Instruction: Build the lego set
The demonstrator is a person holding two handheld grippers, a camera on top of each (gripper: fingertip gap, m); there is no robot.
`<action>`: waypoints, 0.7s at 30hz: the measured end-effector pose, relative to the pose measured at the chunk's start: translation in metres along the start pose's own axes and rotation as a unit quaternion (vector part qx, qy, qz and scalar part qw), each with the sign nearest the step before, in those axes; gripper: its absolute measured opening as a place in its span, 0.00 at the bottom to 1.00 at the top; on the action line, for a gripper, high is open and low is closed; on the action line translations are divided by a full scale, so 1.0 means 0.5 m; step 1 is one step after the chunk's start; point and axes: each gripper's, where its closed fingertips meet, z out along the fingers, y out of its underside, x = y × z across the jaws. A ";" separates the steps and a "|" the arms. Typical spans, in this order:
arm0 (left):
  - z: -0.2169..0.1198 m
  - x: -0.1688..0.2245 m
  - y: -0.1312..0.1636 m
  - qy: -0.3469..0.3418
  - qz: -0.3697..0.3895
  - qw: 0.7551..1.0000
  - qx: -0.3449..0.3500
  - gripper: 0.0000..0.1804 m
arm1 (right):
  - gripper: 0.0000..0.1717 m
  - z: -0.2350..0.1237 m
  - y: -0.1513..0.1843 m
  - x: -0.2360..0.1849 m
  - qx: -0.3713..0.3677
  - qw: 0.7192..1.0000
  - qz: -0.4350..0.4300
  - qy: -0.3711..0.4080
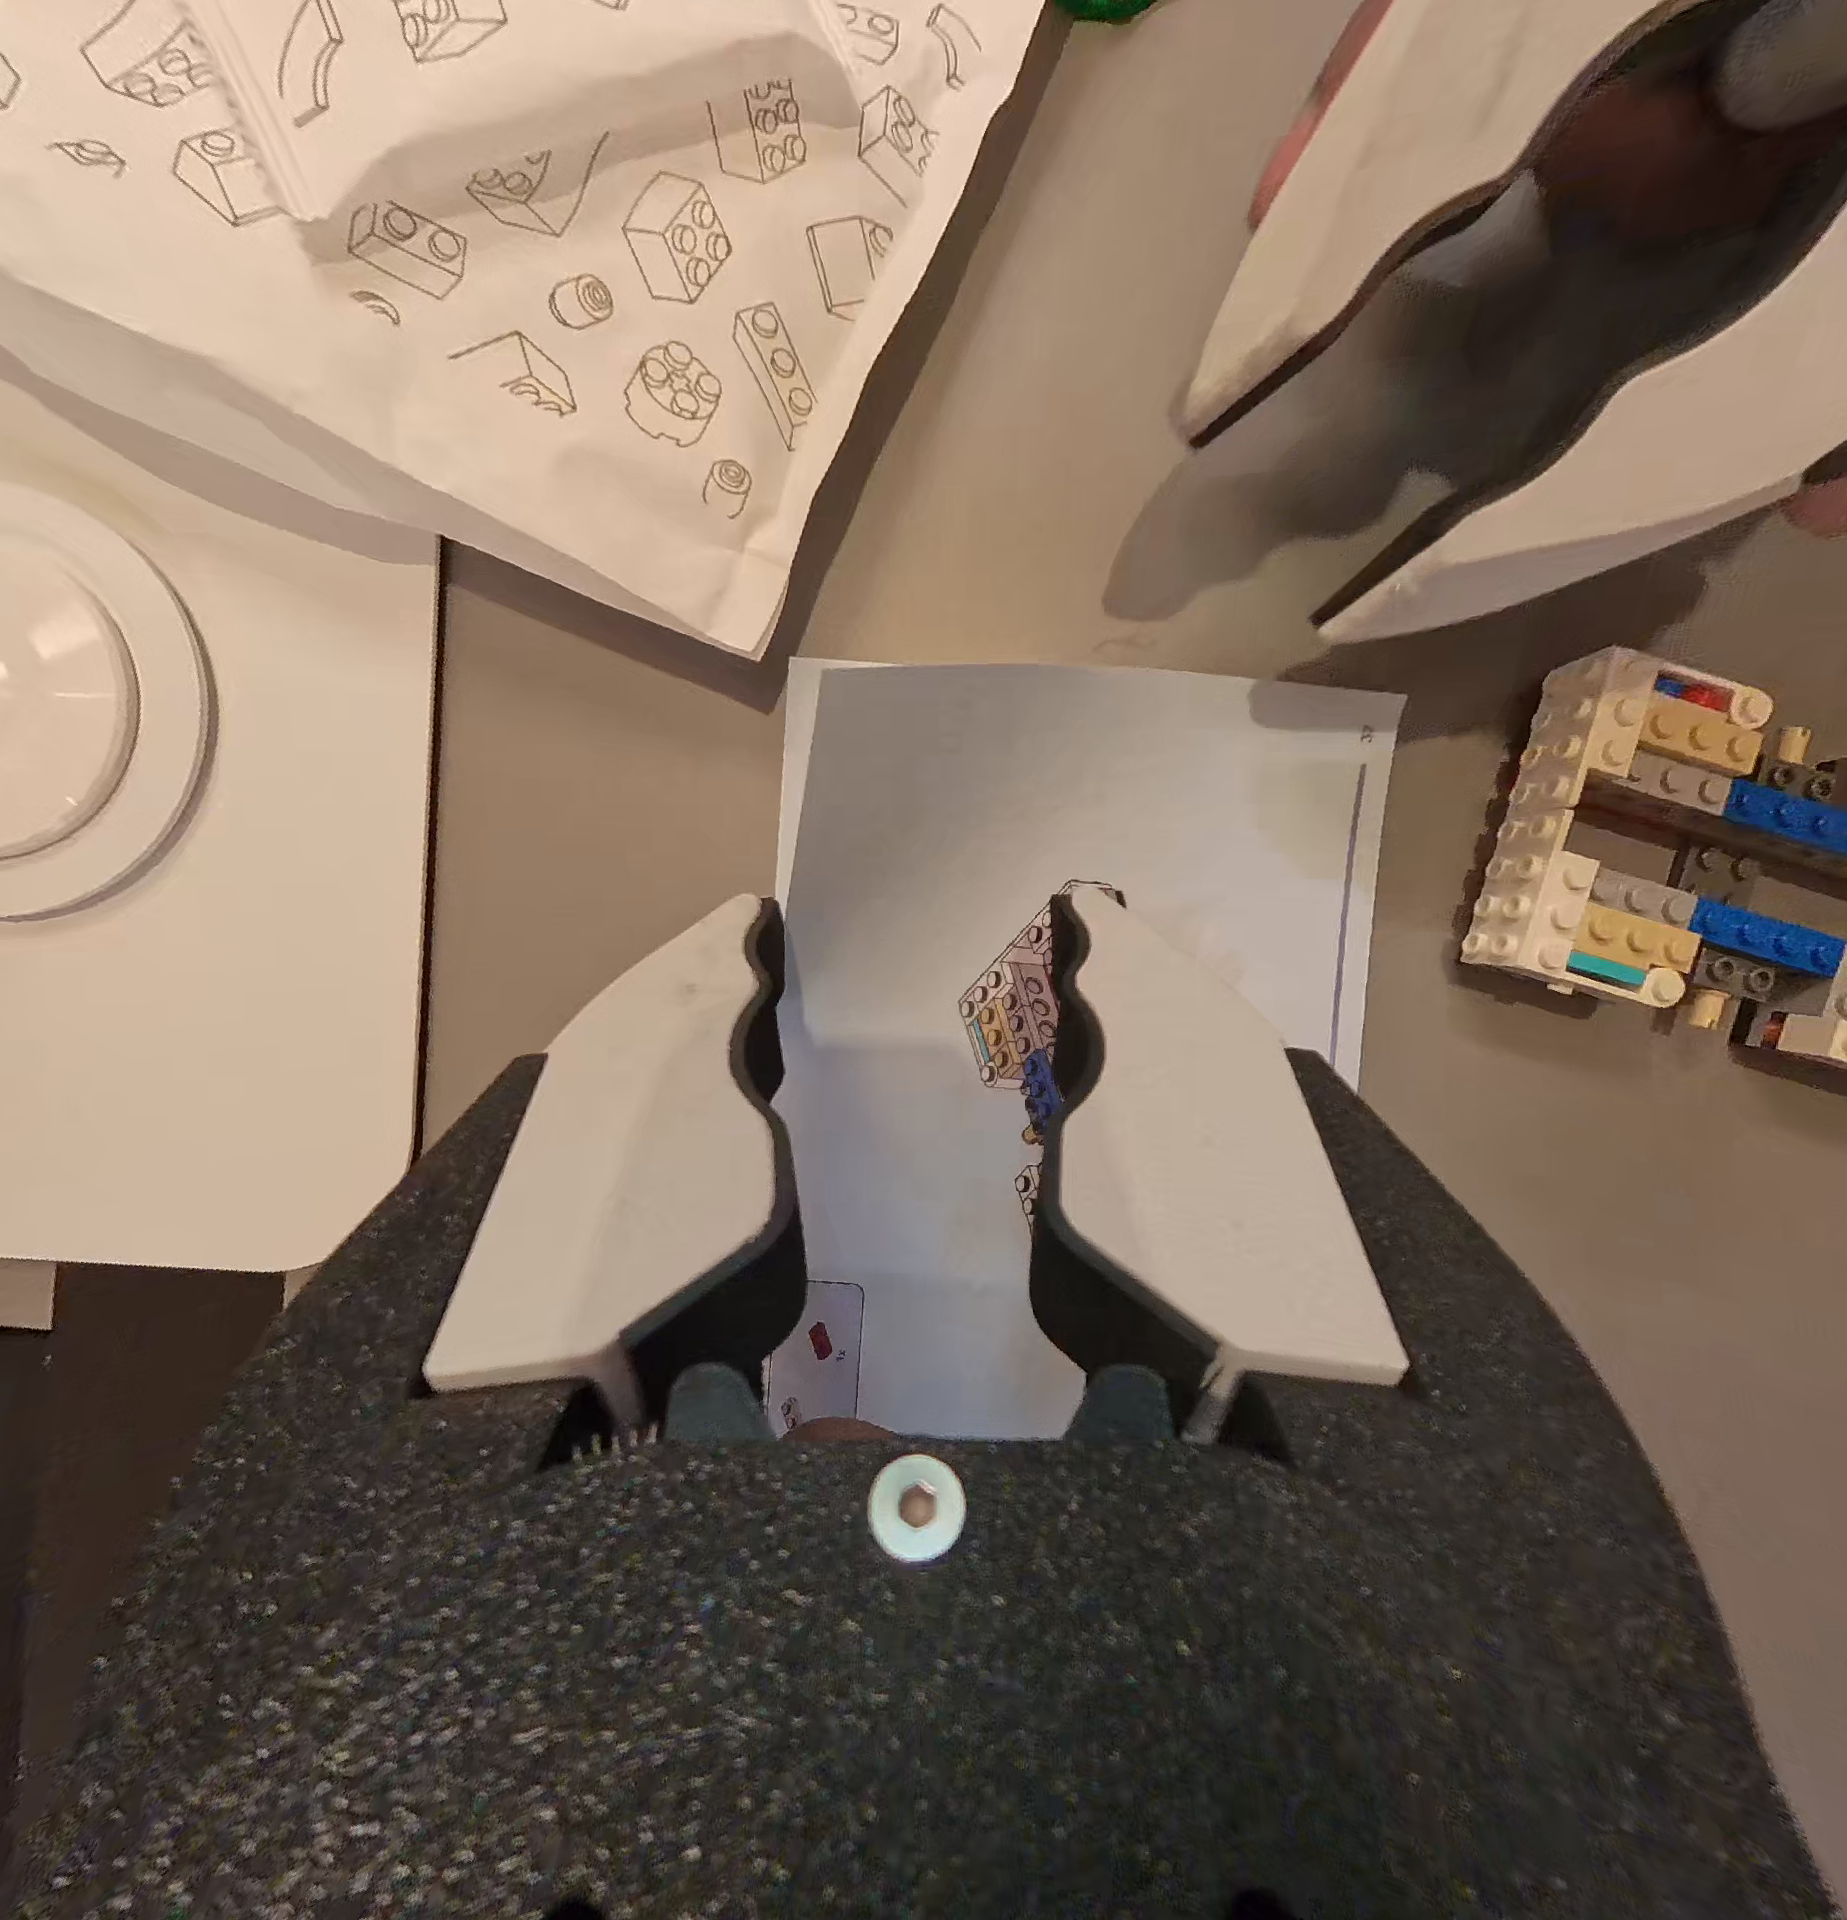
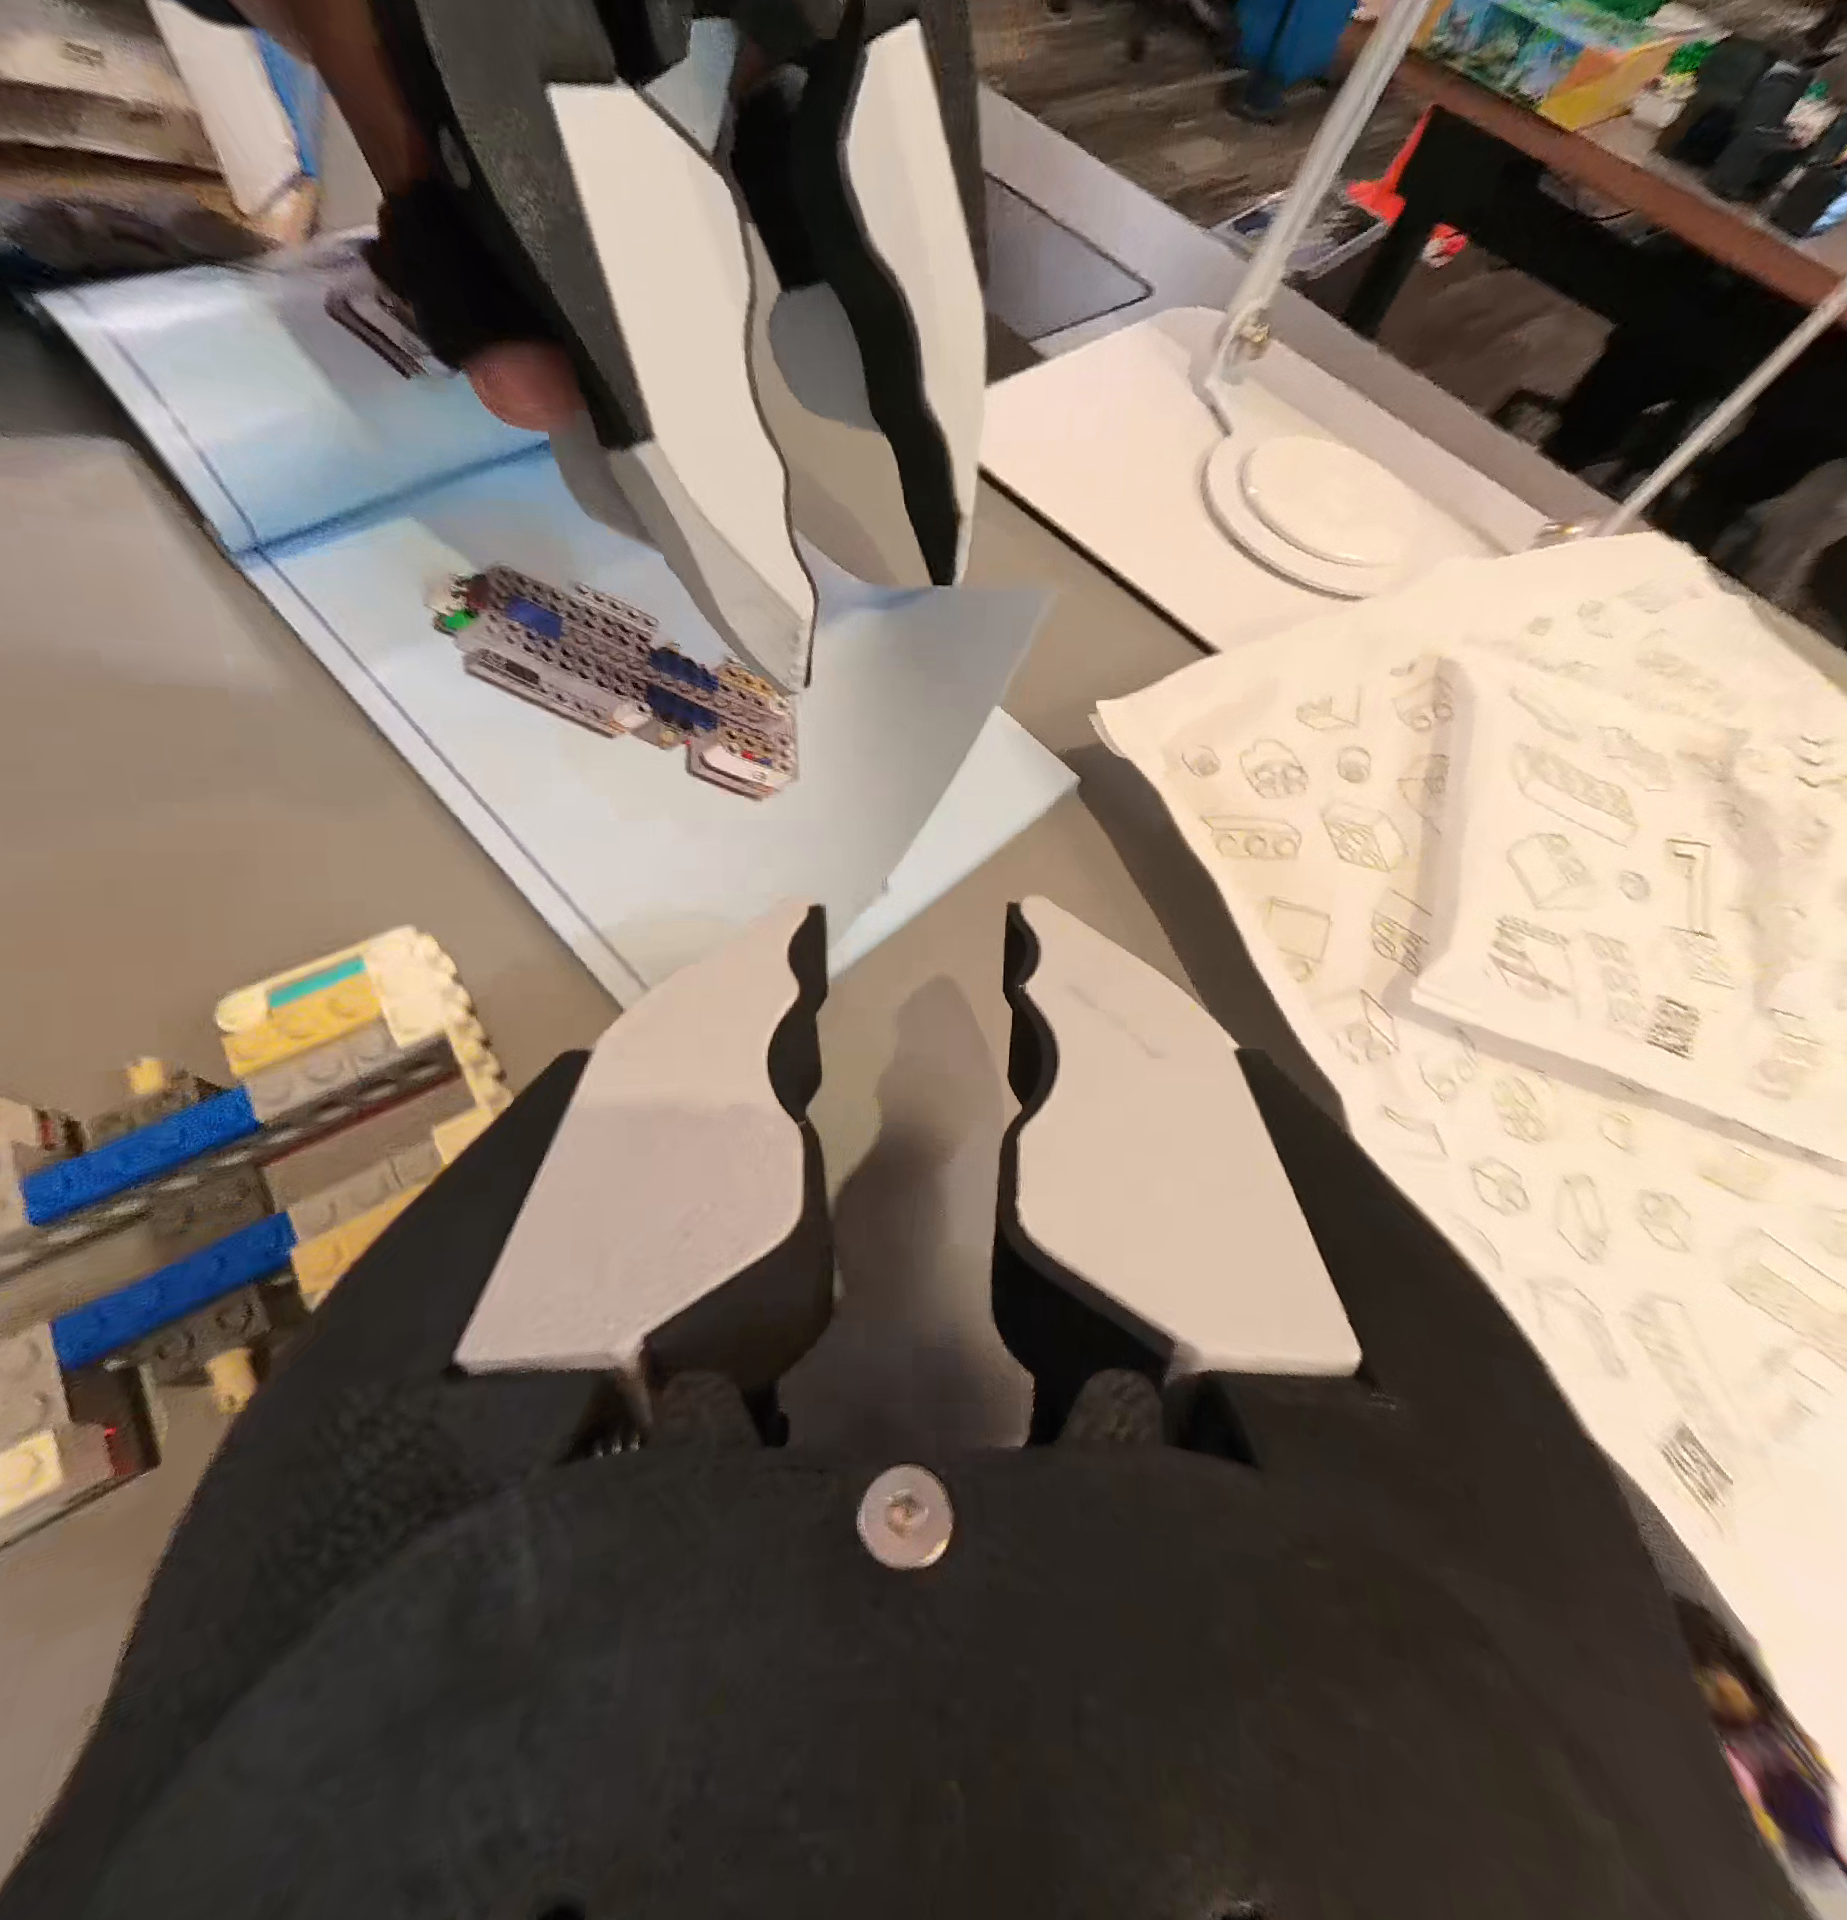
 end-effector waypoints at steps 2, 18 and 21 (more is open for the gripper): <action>-0.003 -0.001 0.000 0.000 0.003 1.000 0.005 0.27 | 0.22 0.016 -0.005 -0.006 -0.006 1.000 0.012 -0.028; -0.075 0.004 -0.019 -0.051 -0.029 0.996 0.074 0.32 | 0.24 0.057 -0.004 -0.070 -0.058 0.980 0.040 -0.185; -0.123 0.028 -0.035 -0.100 -0.058 0.985 0.128 0.32 | 0.23 0.046 0.000 -0.075 -0.059 0.973 0.058 -0.216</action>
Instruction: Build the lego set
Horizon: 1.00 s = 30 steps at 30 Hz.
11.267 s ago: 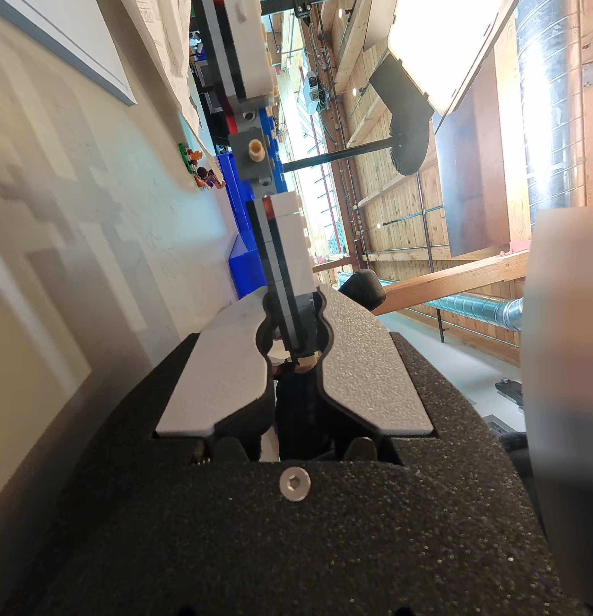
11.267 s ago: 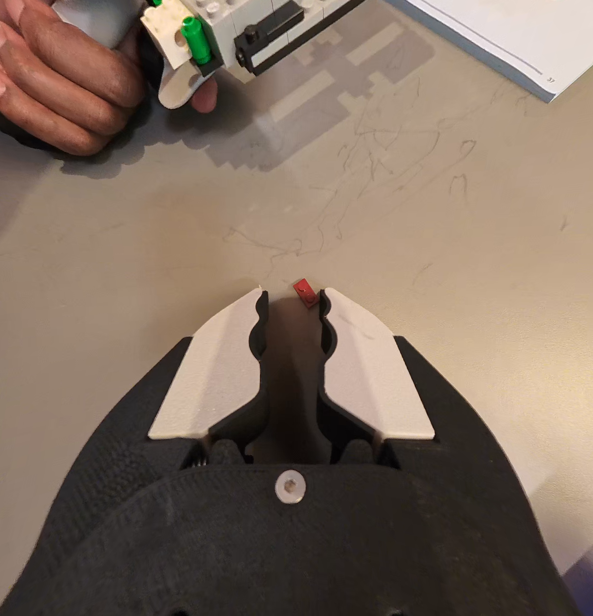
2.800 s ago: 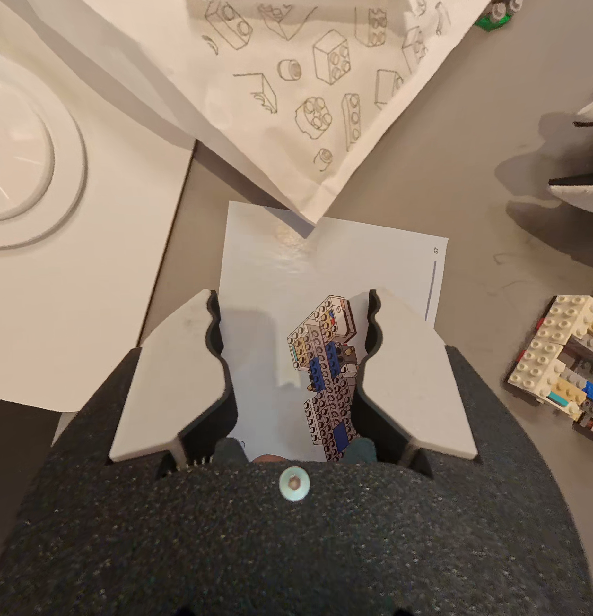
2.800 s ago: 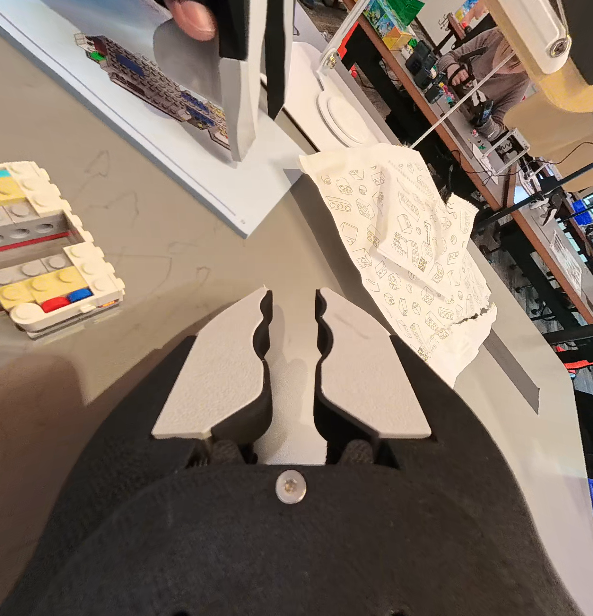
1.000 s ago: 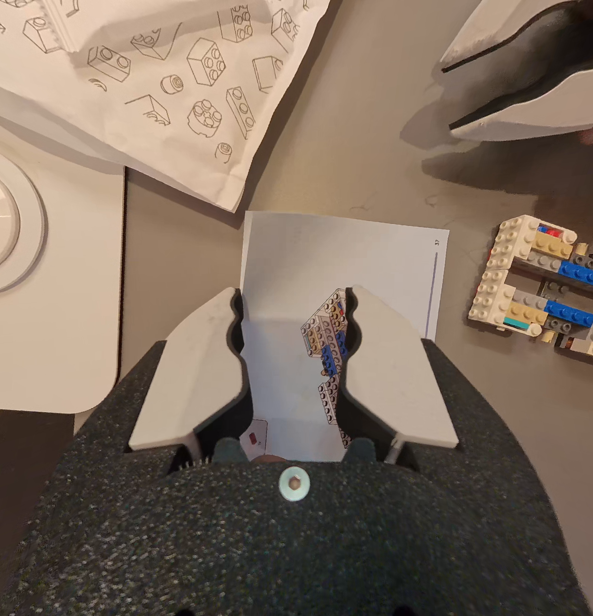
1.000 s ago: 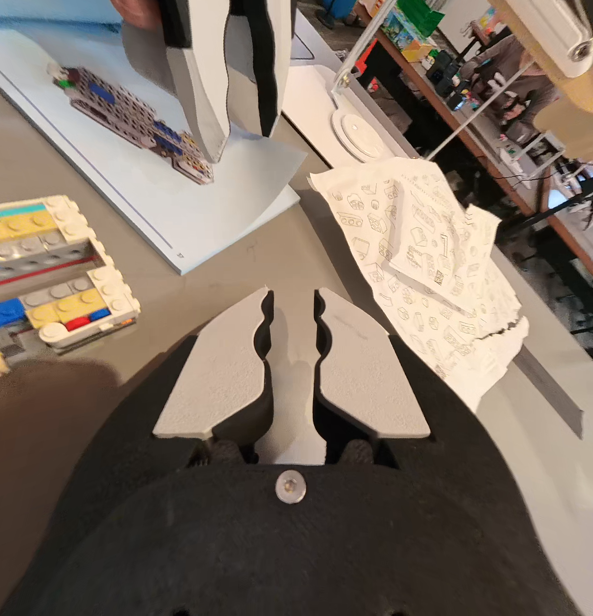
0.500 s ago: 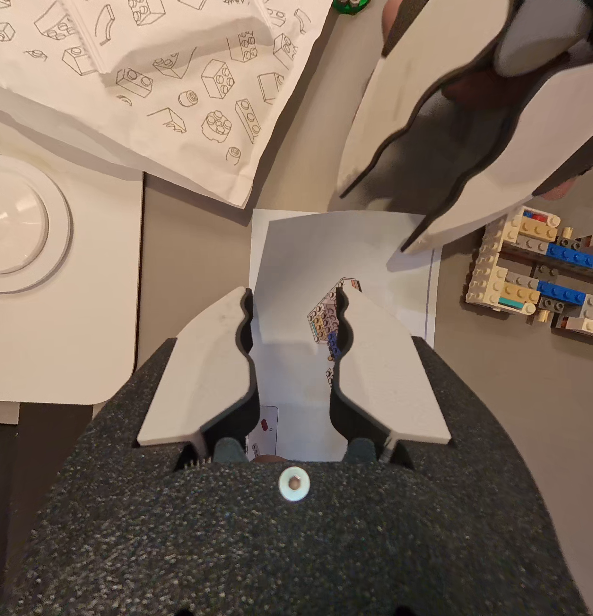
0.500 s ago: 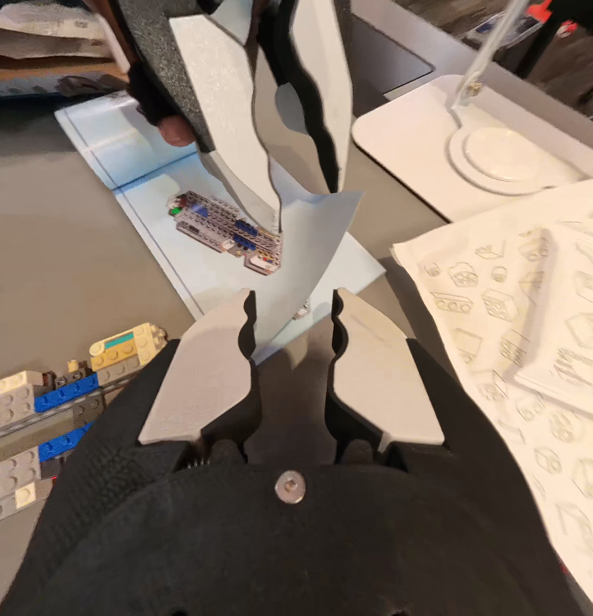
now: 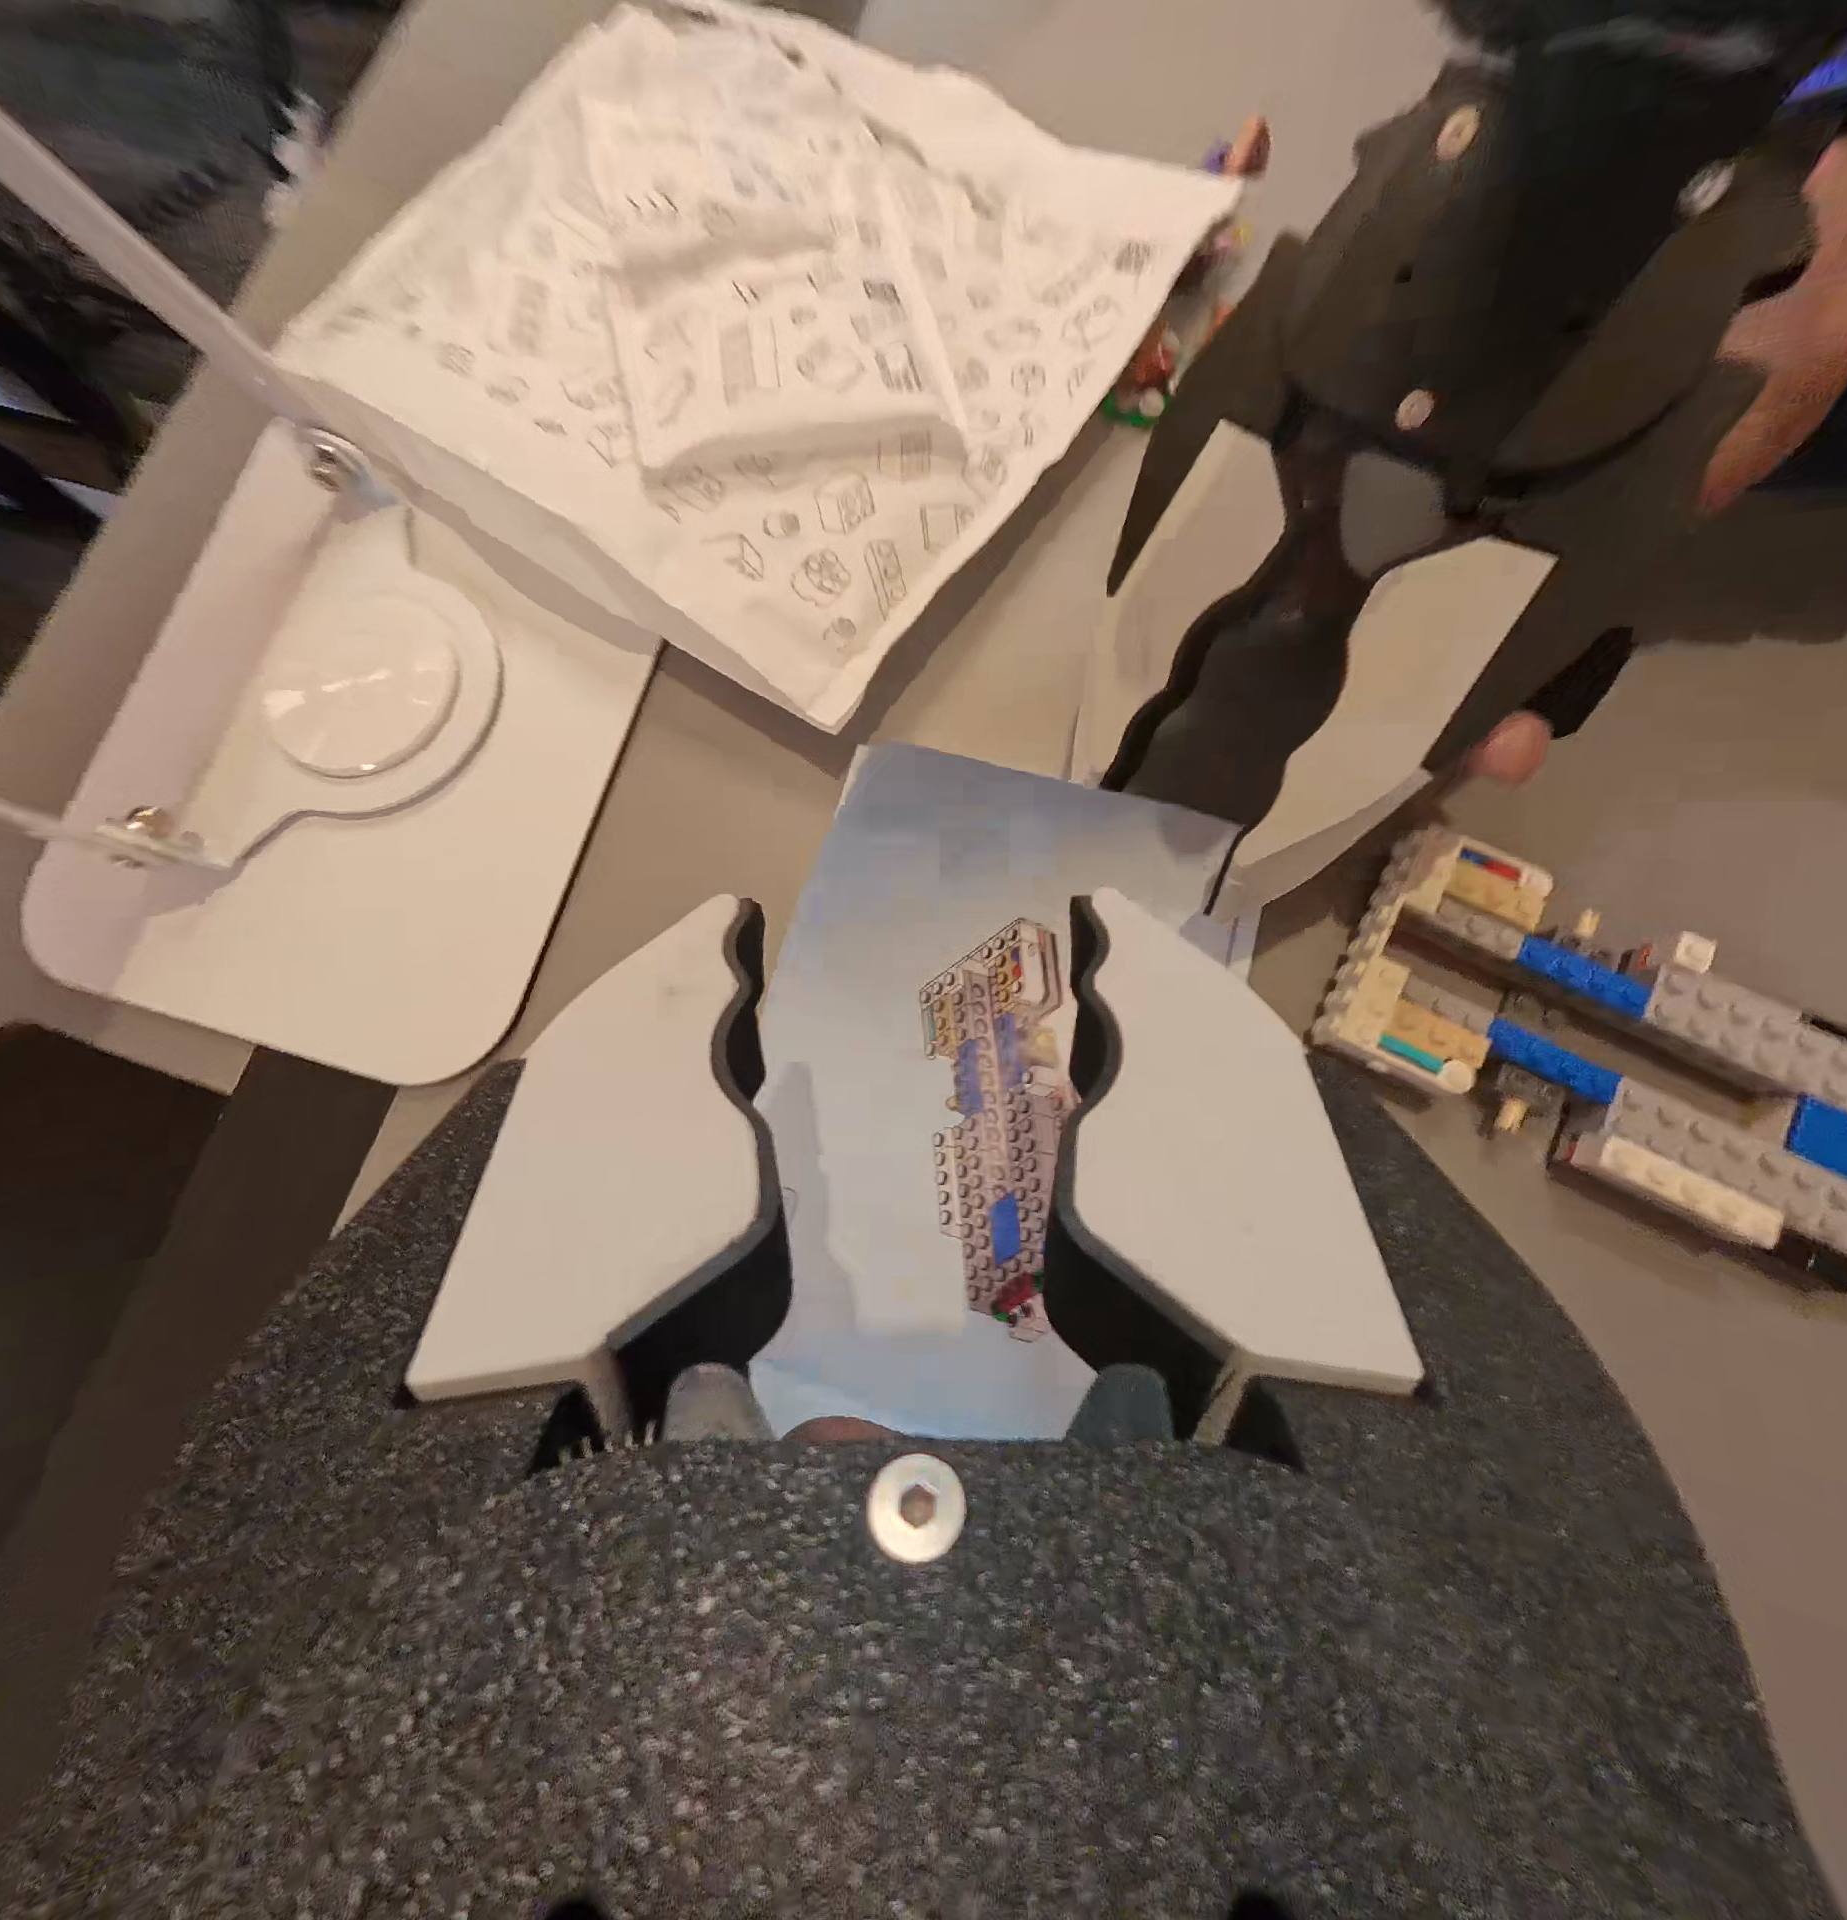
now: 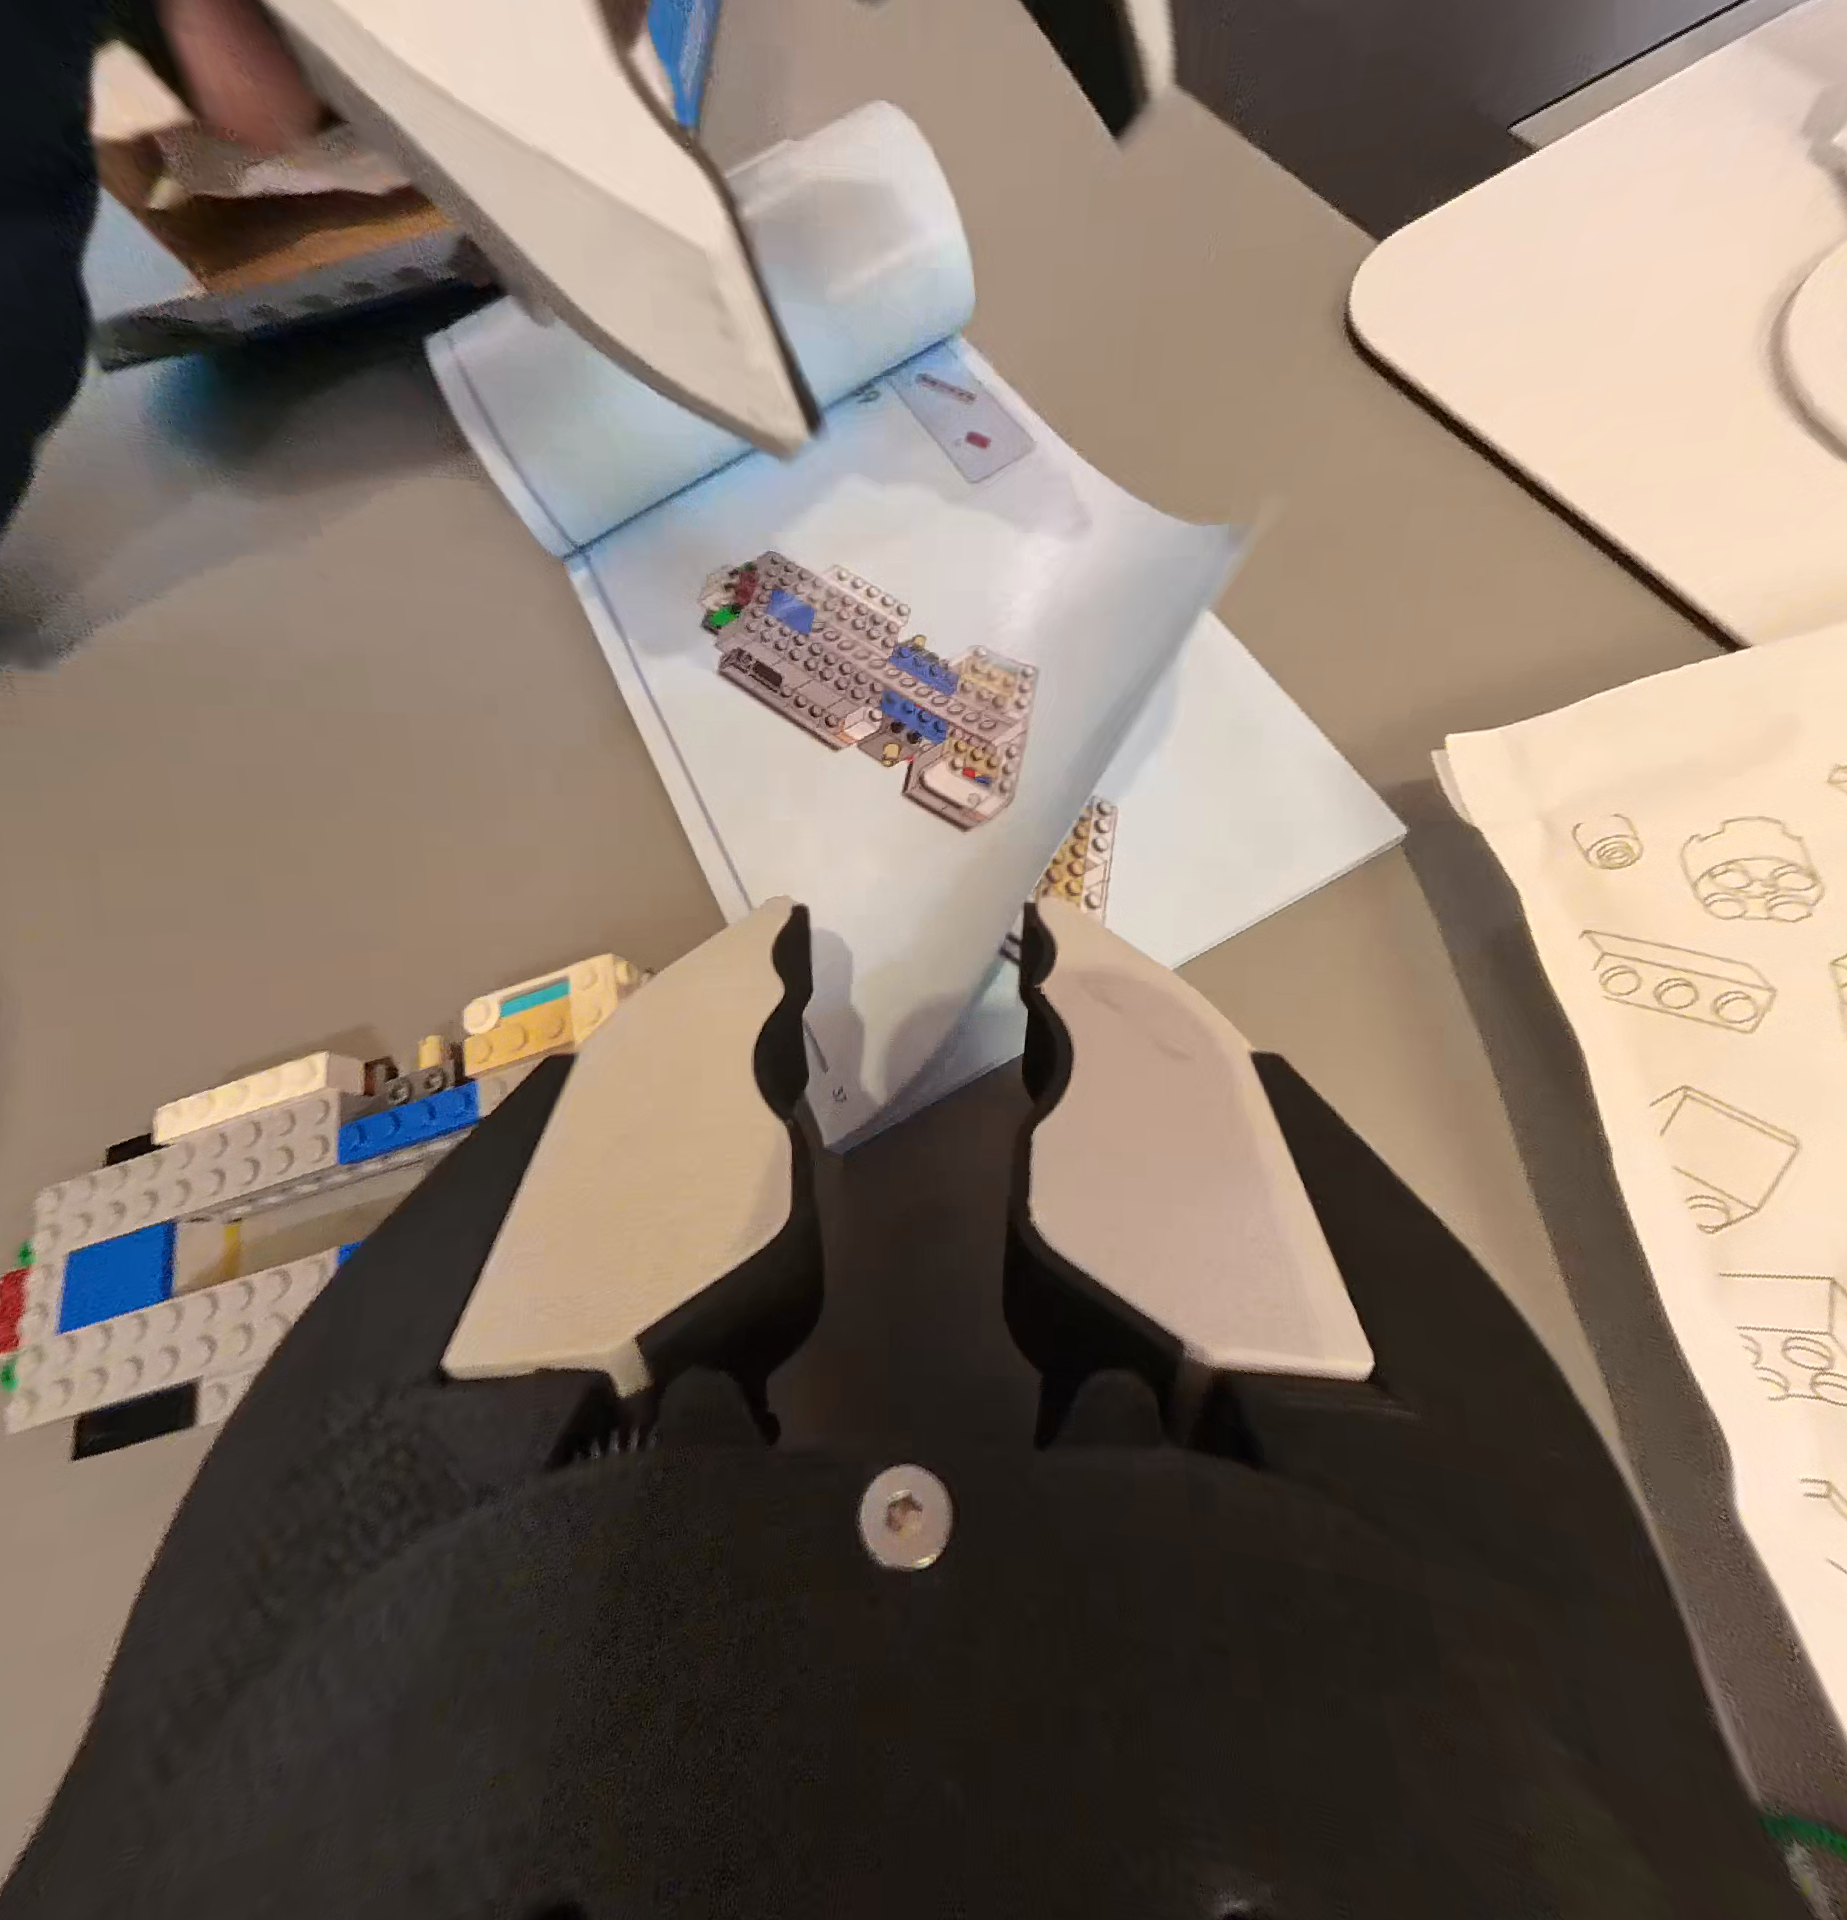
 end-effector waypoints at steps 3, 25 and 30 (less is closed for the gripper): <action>-0.030 0.028 -0.007 -0.033 -0.044 0.997 0.051 0.31 | 0.19 -0.011 0.004 -0.020 0.007 0.999 0.008 -0.042; -0.016 0.081 0.075 0.040 -0.093 0.995 0.010 0.29 | 0.22 0.007 -0.057 -0.070 0.075 0.993 -0.070 -0.053; -0.029 0.080 0.073 0.059 -0.105 0.992 0.027 0.29 | 0.22 0.022 -0.093 -0.073 0.093 0.992 -0.080 -0.038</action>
